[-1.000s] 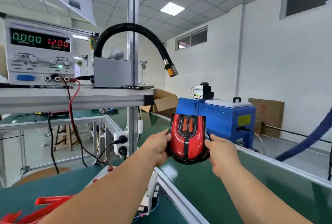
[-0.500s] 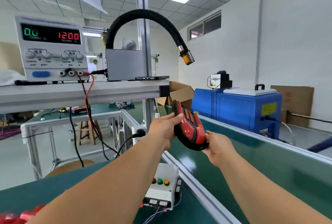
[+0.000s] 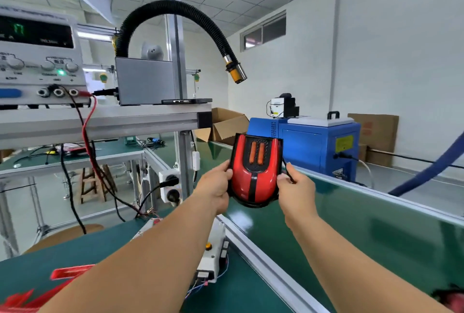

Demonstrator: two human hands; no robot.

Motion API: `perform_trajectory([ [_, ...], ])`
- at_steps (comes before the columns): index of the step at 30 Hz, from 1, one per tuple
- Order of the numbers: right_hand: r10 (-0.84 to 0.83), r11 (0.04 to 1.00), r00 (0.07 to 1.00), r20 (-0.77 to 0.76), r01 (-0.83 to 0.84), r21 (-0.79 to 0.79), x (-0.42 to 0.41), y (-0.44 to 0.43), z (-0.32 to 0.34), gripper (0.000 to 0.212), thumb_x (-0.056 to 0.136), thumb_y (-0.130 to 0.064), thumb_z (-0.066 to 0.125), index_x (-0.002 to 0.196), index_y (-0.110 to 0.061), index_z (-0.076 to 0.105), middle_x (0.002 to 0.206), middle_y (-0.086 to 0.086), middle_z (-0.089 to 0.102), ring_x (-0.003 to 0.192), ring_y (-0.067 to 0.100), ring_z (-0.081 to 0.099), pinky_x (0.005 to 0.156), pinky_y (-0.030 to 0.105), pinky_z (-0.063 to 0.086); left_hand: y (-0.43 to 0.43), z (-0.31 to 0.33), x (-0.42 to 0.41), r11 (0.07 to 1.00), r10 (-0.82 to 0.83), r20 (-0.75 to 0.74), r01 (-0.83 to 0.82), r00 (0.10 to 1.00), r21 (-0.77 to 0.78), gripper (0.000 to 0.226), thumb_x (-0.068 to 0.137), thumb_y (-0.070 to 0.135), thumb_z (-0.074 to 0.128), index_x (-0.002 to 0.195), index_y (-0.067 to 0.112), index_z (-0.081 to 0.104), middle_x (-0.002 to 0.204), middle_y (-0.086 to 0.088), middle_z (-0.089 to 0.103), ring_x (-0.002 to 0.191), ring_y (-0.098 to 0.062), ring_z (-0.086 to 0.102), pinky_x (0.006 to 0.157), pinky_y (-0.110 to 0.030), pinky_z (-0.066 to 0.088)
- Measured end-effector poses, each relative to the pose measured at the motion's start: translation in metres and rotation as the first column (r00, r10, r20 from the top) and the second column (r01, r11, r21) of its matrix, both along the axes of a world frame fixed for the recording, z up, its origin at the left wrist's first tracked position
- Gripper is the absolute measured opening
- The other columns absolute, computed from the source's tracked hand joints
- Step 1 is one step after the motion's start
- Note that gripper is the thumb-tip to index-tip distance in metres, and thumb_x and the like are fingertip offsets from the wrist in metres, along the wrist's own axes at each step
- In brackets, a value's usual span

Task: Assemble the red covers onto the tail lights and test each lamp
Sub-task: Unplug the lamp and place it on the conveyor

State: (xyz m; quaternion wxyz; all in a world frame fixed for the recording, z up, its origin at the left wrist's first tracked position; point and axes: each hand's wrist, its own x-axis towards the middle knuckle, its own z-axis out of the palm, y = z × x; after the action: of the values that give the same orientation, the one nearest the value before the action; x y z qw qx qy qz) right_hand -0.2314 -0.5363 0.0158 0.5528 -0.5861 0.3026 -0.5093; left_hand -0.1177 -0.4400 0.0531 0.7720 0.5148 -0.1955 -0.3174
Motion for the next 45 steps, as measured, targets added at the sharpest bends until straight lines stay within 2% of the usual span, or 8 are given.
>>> perform_trajectory([
  [7,-0.098,0.995,0.992,-0.076,0.098,0.0,-0.056,0.024,-0.003,0.051,0.098,-0.01,0.049,0.148,-0.016,0.04,0.116,0.014,0.064,0.068,0.008,0.043,0.06,0.019,0.036,0.0,-0.005,-0.039,0.995,-0.088,0.002,0.088,0.996,0.045,0.038,0.101,0.001,0.04,0.134,0.011,0.056,0.12,-0.013,0.065,0.084,-0.018,0.064,0.067,-0.03,0.051],
  [15,-0.263,0.965,0.945,-0.193,0.259,-0.047,-0.139,0.051,-0.006,0.049,0.099,-0.016,0.048,0.147,-0.016,0.041,0.113,0.002,0.067,0.081,0.014,0.052,0.073,0.027,0.043,0.018,-0.012,-0.111,0.966,-0.253,-0.039,0.254,0.967,0.037,0.029,0.1,0.007,0.045,0.12,0.013,0.065,0.089,-0.004,0.075,0.077,-0.016,0.069,0.064,-0.03,0.057],
  [26,-0.54,0.841,0.804,-0.249,0.508,-0.185,-0.278,0.088,0.023,0.045,0.1,-0.022,0.045,0.145,-0.018,0.045,0.11,0.003,0.061,0.07,0.013,0.053,0.055,0.022,0.039,0.021,0.027,-0.232,0.881,-0.473,0.082,0.473,0.877,0.026,0.028,0.097,0.013,0.053,0.122,0.017,0.066,0.094,0.001,0.074,0.071,-0.009,0.064,0.055,-0.022,0.051],
  [30,-0.647,0.763,0.715,-0.266,0.607,-0.224,-0.337,0.104,0.036,0.042,0.098,-0.022,0.048,0.139,-0.014,0.053,0.13,0.004,0.061,0.116,0.022,0.057,0.098,0.034,0.045,0.018,0.036,-0.286,0.839,-0.541,0.143,0.542,0.829,0.038,0.029,0.097,0.012,0.053,0.124,0.014,0.063,0.093,0.0,0.071,0.06,-0.005,0.062,0.046,-0.016,0.047],
  [32,-0.678,0.735,0.681,-0.277,0.627,-0.258,-0.369,0.109,0.037,0.031,0.097,-0.021,0.049,0.123,-0.014,0.066,0.117,0.005,0.065,0.11,0.024,0.058,0.094,0.037,0.044,0.017,0.037,-0.315,0.825,-0.559,0.222,0.562,0.799,0.059,0.025,0.098,0.012,0.051,0.119,0.013,0.065,0.085,0.002,0.071,0.053,-0.001,0.061,0.045,-0.014,0.046],
  [36,-0.742,0.668,0.573,-0.348,0.673,-0.318,-0.425,0.121,0.029,0.029,0.096,-0.019,0.053,0.118,-0.008,0.069,0.113,0.005,0.071,0.107,0.026,0.062,0.084,0.034,0.044,0.013,0.023,-0.368,0.812,-0.562,0.525,0.545,0.639,0.208,0.03,0.1,0.017,0.042,0.107,0.013,0.071,0.092,-0.003,0.073,0.08,-0.015,0.065,0.078,-0.029,0.054],
  [42,-0.748,0.624,0.435,-0.501,0.718,-0.308,-0.472,0.135,0.006,0.039,0.096,-0.02,0.054,0.132,-0.007,0.06,0.135,0.011,0.06,0.126,0.027,0.054,0.104,0.035,0.039,0.014,-0.007,-0.424,0.876,-0.47,0.769,0.335,0.433,0.347,0.032,0.099,0.02,0.035,0.086,0.011,0.063,0.088,-0.003,0.065,0.086,-0.021,0.057,0.074,-0.027,0.042],
  [45,-0.731,0.632,0.415,-0.542,0.712,-0.307,-0.476,0.136,-0.002,0.04,0.097,-0.022,0.052,0.134,-0.008,0.059,0.137,0.009,0.059,0.129,0.026,0.052,0.105,0.032,0.038,0.015,-0.011,-0.434,0.863,-0.501,0.766,0.299,0.402,0.408,0.033,0.103,0.021,0.033,0.115,0.018,0.063,0.117,0.001,0.061,0.115,-0.021,0.053,0.089,-0.02,0.034],
])
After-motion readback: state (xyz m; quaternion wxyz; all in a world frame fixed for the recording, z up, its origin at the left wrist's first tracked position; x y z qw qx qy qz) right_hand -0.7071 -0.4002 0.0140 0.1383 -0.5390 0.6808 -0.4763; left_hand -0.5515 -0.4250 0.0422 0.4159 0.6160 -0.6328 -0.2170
